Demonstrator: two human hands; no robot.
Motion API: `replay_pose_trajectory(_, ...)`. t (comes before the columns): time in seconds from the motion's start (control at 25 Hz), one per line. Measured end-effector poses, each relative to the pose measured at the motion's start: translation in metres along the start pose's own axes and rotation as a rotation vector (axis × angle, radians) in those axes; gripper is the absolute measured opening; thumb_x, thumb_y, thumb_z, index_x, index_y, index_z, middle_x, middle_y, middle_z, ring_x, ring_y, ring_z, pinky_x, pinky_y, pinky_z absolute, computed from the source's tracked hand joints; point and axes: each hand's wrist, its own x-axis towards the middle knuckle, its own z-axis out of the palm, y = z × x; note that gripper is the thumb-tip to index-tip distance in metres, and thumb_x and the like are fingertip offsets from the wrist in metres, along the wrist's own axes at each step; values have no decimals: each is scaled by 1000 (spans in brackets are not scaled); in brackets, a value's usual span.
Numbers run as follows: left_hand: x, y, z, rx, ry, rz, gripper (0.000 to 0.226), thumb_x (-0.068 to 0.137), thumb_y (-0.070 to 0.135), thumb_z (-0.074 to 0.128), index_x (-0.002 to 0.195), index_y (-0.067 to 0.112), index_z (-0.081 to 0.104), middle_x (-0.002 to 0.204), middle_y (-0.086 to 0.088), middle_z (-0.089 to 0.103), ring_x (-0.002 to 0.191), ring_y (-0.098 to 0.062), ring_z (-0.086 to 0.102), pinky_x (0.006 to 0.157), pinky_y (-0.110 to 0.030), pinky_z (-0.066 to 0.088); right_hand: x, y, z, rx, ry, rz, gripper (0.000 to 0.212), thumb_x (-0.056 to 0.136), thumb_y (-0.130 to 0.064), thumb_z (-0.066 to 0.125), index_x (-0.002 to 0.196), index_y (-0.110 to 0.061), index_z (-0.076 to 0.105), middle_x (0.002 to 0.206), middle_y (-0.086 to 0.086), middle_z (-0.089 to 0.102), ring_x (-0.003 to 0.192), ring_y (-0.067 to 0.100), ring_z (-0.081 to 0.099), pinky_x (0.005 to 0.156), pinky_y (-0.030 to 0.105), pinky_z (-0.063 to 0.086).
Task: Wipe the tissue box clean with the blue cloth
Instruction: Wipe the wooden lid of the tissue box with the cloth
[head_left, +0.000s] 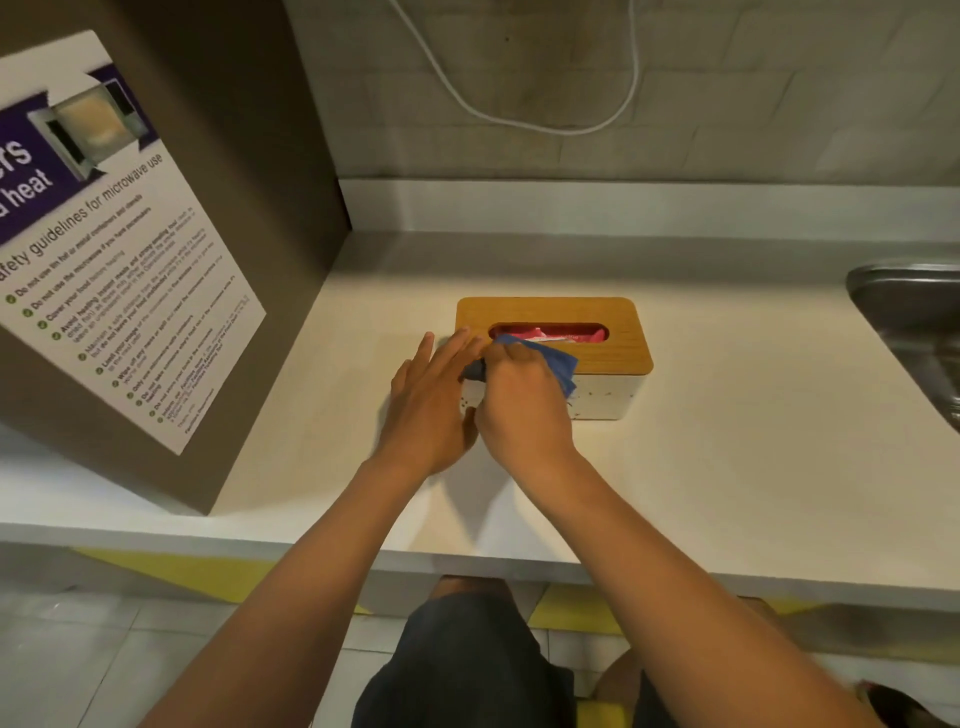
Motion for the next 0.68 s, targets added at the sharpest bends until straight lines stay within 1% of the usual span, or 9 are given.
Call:
replay_pose_trajectory(0.08,0,1,-6,62,1,2,83,96,39,67,161,37,15,170,11,10,158,-25,1,125,-48,10,-2,2,-4,38,-34,-32,30,76,4,61,104,-4,66,103,13,66,95,26,61,79,32,48)
replay_pose_trajectory(0.16,-1,2,-12,91,-5,17,78,98,34,65,160,38,18,170,11,10,158,-28,2,124,-49,10,-2,19,-16,53,-16,-24,32,75,5,60,101,-11,68,100,9,67,93,24,61,68,29,46)
replay_pose_trajectory(0.24,-2,3,-18,67,-34,3,75,97,30,65,159,37,22,170,10,9,157,-31,3,124,-51,9,0,43,-32,43,23,75,37,75,8,56,101,-15,70,101,8,68,94,25,62,63,26,40)
replay_pose_trajectory(0.28,-2,4,-20,50,-47,-7,74,97,30,66,158,36,24,170,9,10,157,-32,3,124,-51,8,0,56,-40,26,36,127,38,77,7,54,103,-15,69,103,8,69,94,26,63,62,26,41)
replay_pose_trajectory(0.36,-2,8,-22,32,-57,-17,71,96,29,66,156,34,27,170,8,12,157,-32,5,125,-51,7,0,78,-51,-27,47,198,31,82,1,53,104,-15,67,105,10,68,90,30,65,59,27,44)
replay_pose_trajectory(0.44,-2,11,-21,13,-52,-24,69,96,26,66,154,32,29,170,7,13,156,-32,6,125,-51,7,1,90,-56,-62,53,225,24,86,-5,53,104,-14,66,105,12,67,86,32,64,58,30,47)
replay_pose_trajectory(0.52,-2,13,-20,-2,-46,-32,69,95,26,66,154,32,30,170,6,14,156,-32,8,124,-51,8,3,93,-54,-78,74,214,24,86,-3,54,102,-14,67,104,13,67,83,33,64,59,34,51)
replay_pose_trajectory(0.6,-1,13,-19,2,-42,-38,70,95,27,68,153,32,30,169,6,14,156,-32,10,124,-51,10,3,87,-47,-85,100,185,29,80,5,55,99,-10,71,103,15,66,84,34,63,61,34,47)
replay_pose_trajectory(0.68,0,15,-17,13,-44,-42,71,94,27,70,153,31,31,170,6,14,156,-31,10,124,-50,12,0,70,-38,-60,114,141,31,74,11,56,94,-7,72,97,18,66,87,34,62,63,33,42)
